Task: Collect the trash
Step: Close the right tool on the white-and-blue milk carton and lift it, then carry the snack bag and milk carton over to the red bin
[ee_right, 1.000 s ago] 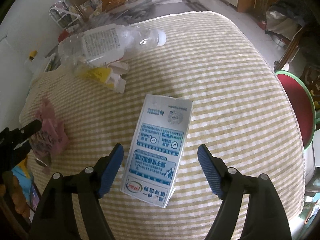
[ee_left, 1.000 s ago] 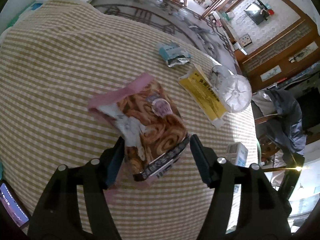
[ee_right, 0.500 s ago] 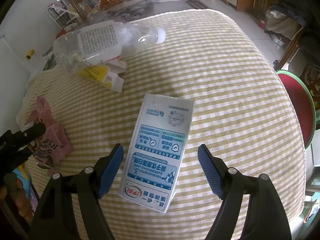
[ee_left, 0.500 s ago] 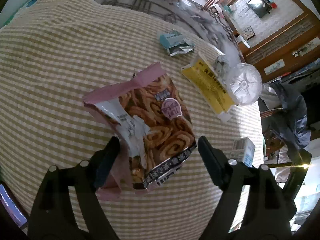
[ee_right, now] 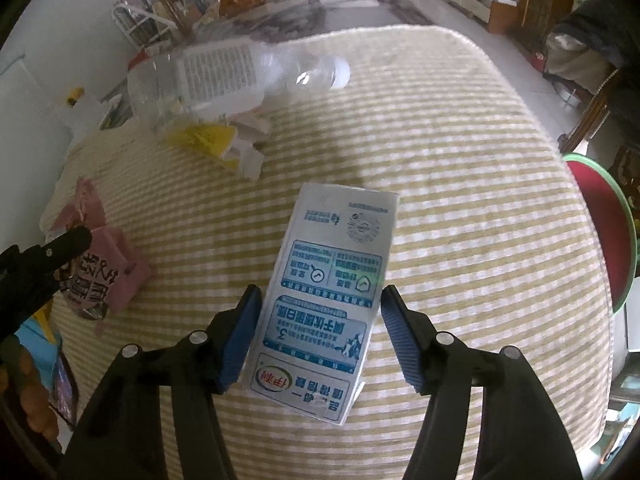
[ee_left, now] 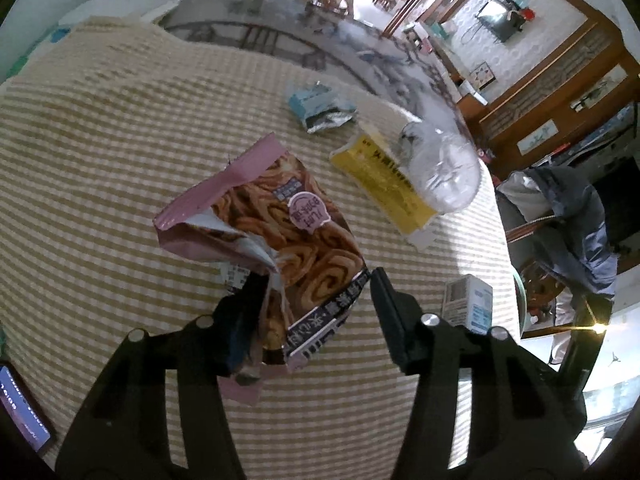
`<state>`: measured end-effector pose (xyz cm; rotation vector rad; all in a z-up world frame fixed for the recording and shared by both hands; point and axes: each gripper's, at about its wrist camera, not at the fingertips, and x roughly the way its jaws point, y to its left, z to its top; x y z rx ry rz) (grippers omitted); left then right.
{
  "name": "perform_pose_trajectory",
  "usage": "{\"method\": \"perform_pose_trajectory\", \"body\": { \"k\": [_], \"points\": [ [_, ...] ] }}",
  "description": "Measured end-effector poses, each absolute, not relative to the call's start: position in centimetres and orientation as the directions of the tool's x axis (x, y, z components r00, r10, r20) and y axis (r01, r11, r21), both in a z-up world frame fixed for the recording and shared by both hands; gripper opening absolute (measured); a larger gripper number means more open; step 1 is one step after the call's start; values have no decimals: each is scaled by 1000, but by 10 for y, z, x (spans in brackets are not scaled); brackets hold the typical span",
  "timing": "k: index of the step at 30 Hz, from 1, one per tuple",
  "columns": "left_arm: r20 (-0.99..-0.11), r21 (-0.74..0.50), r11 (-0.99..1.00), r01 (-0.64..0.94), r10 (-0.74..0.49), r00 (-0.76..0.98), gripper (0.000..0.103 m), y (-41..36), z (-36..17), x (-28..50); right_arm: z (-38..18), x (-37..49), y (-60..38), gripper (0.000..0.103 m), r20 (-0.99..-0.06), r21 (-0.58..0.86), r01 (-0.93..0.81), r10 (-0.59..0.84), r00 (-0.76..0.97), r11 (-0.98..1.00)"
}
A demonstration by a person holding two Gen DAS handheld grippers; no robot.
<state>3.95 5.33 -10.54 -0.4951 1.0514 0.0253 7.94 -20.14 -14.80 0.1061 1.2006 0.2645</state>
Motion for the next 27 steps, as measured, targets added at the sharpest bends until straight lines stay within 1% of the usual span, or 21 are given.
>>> {"method": "perform_pose_trajectory", "body": {
  "k": [11, 13, 15, 27],
  "points": [
    [-808, -353, 914, -200, -190, 558, 53, 37, -80, 41, -125, 73, -241, 59, -867, 250, -76, 259, 425, 965],
    [-803, -349, 919, -184, -192, 564, 53, 31, -76, 41, -122, 72, -251, 54, -864, 252, -60, 252, 436, 966],
    [-797, -346, 923, -167, -195, 572, 53, 25, -72, 42, -120, 70, -259, 52, -862, 251, -42, 243, 444, 967],
    [-774, -321, 944, -78, -214, 596, 53, -22, -54, 44, -115, 61, -289, 52, -857, 243, -33, 230, 461, 970]
  ]
}}
